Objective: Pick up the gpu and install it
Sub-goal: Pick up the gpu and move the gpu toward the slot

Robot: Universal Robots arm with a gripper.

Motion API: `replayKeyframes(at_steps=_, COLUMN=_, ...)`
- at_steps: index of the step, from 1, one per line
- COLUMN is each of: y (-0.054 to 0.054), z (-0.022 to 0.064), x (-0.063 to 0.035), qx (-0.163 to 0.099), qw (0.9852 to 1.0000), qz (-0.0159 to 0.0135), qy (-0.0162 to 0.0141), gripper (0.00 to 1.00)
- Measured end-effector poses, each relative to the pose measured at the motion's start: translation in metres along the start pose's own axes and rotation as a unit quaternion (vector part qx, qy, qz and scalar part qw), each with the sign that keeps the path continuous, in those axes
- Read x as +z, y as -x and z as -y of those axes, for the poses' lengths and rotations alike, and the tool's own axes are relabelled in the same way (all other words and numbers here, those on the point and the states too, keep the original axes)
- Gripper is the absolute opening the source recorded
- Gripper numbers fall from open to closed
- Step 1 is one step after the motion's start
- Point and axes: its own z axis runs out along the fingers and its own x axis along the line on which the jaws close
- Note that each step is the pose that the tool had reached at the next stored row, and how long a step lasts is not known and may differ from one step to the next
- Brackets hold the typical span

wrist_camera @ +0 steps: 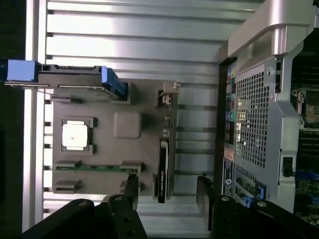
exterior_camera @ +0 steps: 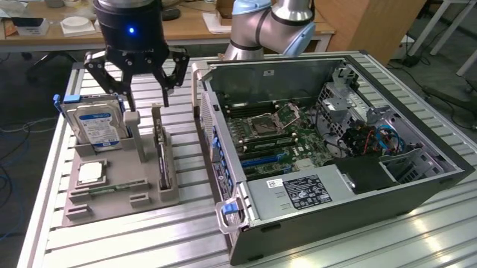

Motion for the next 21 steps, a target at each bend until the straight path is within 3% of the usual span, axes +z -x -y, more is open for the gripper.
replayKeyframes(at_steps=21, y=-0.001, z=0.0031, x=0.038, qx=0.0, qw=1.0, qz=0.0, qy=0.0, gripper=0.59)
